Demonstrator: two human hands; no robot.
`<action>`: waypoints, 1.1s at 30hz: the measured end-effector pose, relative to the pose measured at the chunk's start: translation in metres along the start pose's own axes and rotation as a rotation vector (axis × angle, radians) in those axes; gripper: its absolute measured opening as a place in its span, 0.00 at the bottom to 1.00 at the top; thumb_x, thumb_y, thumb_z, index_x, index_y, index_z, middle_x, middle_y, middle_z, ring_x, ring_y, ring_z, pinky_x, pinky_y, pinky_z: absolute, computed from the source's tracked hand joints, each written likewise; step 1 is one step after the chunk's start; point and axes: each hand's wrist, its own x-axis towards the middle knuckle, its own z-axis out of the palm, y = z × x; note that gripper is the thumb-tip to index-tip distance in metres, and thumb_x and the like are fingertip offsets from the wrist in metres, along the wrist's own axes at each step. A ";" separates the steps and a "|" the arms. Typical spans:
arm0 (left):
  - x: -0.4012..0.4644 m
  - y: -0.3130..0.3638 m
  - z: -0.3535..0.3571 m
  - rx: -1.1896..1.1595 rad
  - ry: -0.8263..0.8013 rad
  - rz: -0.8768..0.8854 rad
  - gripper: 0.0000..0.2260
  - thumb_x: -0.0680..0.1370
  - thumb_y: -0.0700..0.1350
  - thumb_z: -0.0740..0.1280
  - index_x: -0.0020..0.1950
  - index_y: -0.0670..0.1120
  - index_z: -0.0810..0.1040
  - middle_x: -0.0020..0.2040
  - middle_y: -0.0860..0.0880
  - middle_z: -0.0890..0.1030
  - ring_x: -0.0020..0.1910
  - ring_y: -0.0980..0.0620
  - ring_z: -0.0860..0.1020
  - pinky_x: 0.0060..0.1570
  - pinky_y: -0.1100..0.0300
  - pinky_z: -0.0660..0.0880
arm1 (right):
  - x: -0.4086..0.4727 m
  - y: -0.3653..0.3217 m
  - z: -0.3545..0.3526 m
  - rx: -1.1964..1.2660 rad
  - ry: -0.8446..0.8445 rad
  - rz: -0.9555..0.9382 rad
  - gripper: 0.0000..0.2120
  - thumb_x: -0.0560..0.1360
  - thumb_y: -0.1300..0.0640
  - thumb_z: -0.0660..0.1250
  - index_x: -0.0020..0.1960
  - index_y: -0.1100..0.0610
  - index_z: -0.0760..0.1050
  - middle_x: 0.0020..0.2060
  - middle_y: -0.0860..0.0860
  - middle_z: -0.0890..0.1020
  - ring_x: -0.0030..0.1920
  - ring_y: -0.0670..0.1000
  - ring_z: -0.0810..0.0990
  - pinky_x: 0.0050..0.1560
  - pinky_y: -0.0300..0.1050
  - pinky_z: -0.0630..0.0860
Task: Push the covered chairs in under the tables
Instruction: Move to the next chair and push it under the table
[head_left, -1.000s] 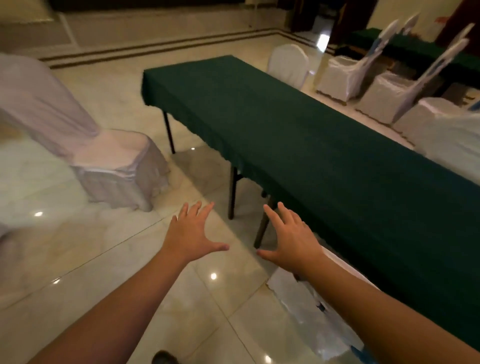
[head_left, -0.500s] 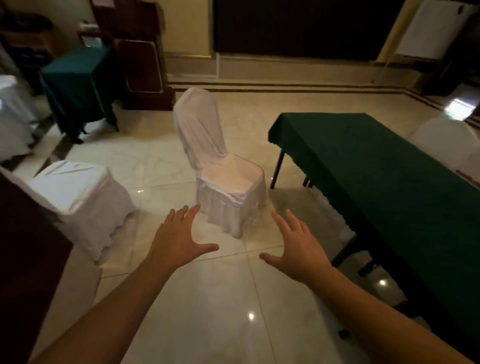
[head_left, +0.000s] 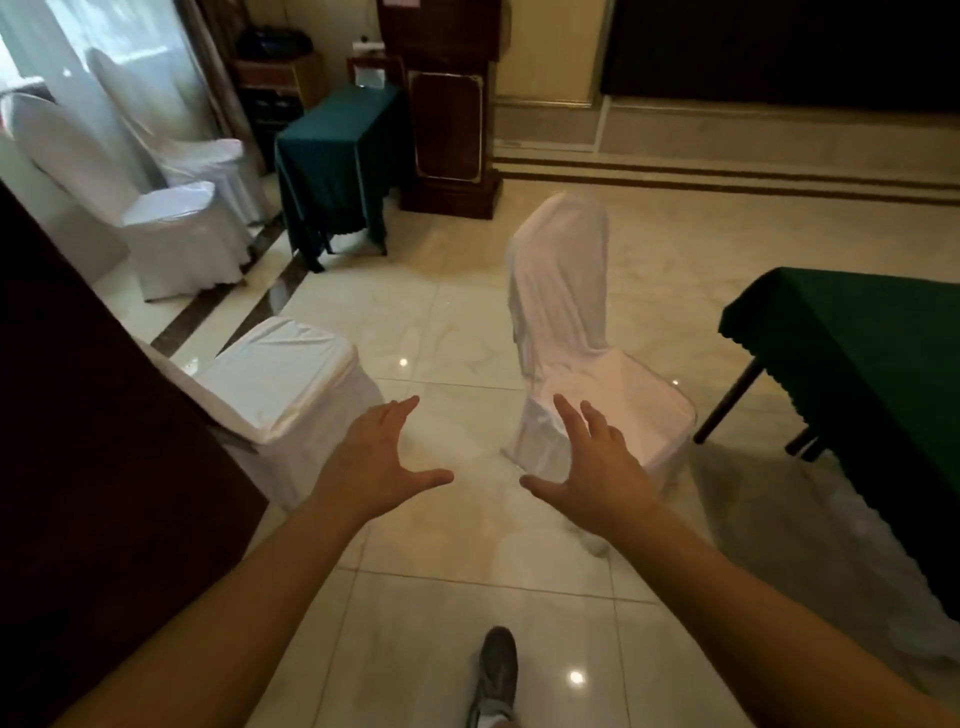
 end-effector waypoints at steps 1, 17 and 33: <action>0.026 -0.004 -0.004 0.000 0.000 -0.013 0.51 0.58 0.80 0.65 0.76 0.61 0.55 0.76 0.53 0.63 0.73 0.50 0.62 0.69 0.46 0.65 | 0.032 -0.002 0.003 0.016 -0.001 -0.007 0.54 0.64 0.23 0.67 0.77 0.37 0.39 0.80 0.51 0.54 0.75 0.59 0.61 0.65 0.62 0.71; 0.383 -0.049 -0.070 -0.024 0.066 0.011 0.49 0.62 0.75 0.70 0.77 0.59 0.55 0.75 0.51 0.64 0.71 0.48 0.64 0.65 0.46 0.69 | 0.417 -0.048 -0.022 -0.036 0.013 -0.007 0.53 0.68 0.25 0.66 0.79 0.42 0.38 0.81 0.54 0.51 0.77 0.61 0.56 0.70 0.60 0.65; 0.835 -0.080 -0.107 0.044 -0.106 0.408 0.50 0.59 0.77 0.68 0.75 0.62 0.55 0.74 0.55 0.65 0.71 0.50 0.65 0.63 0.45 0.71 | 0.728 -0.068 -0.043 -0.090 0.162 0.383 0.52 0.69 0.28 0.68 0.80 0.44 0.41 0.80 0.54 0.50 0.76 0.60 0.57 0.65 0.59 0.70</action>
